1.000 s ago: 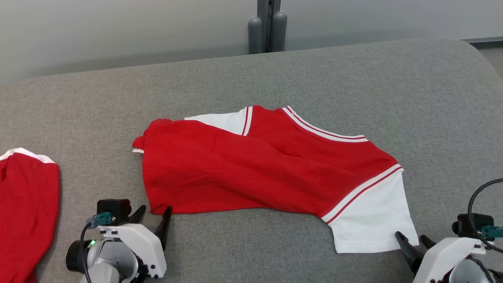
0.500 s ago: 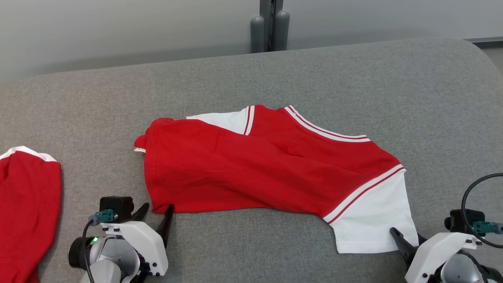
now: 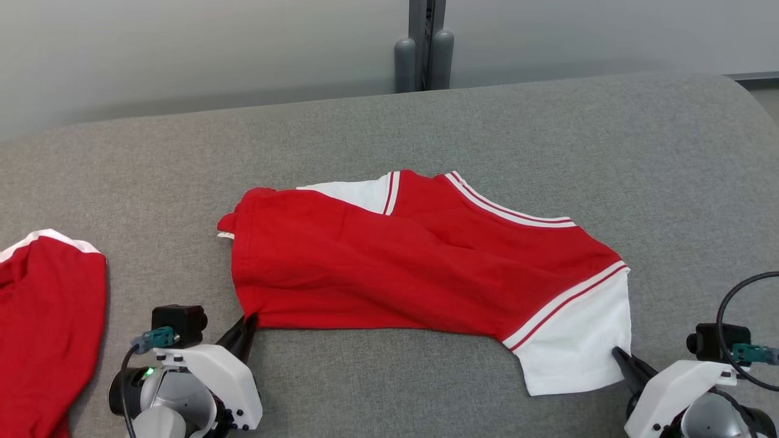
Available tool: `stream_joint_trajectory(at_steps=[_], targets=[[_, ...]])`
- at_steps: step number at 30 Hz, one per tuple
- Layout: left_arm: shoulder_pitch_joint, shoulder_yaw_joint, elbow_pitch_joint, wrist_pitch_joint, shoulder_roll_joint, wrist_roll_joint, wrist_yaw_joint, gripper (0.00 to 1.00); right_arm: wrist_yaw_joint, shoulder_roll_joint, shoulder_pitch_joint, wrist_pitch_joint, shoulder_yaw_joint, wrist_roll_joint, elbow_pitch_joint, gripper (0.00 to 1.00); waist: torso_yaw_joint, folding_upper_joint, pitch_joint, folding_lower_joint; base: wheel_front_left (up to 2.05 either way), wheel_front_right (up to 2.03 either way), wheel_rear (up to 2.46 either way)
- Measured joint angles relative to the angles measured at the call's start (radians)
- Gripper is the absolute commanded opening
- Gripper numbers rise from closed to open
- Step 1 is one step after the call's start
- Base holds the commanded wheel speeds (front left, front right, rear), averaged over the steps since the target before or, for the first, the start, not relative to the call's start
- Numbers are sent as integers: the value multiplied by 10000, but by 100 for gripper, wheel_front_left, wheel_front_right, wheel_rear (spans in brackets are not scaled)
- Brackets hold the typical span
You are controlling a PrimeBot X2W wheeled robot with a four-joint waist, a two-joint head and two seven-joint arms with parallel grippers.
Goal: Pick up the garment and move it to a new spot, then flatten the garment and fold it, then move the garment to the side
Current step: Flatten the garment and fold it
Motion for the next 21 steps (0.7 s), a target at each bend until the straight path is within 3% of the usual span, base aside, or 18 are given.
stream_joint_trajectory(at_steps=[6,13,21], targets=[[547,301,-1304,86,215,-399,33,0,0,-332,151,-731,127,341,-863,0,69,0,-279,0,0,0,0],[1530,729,-3942,654,543,-784,418,0,0,-882,673,-1875,476,1373,-2734,0,177,0,-521,0,0,0,0],[2915,840,-6483,1735,759,-1081,851,0,0,-1273,1735,-1988,353,2330,-4644,0,206,0,-733,0,0,0,0]])
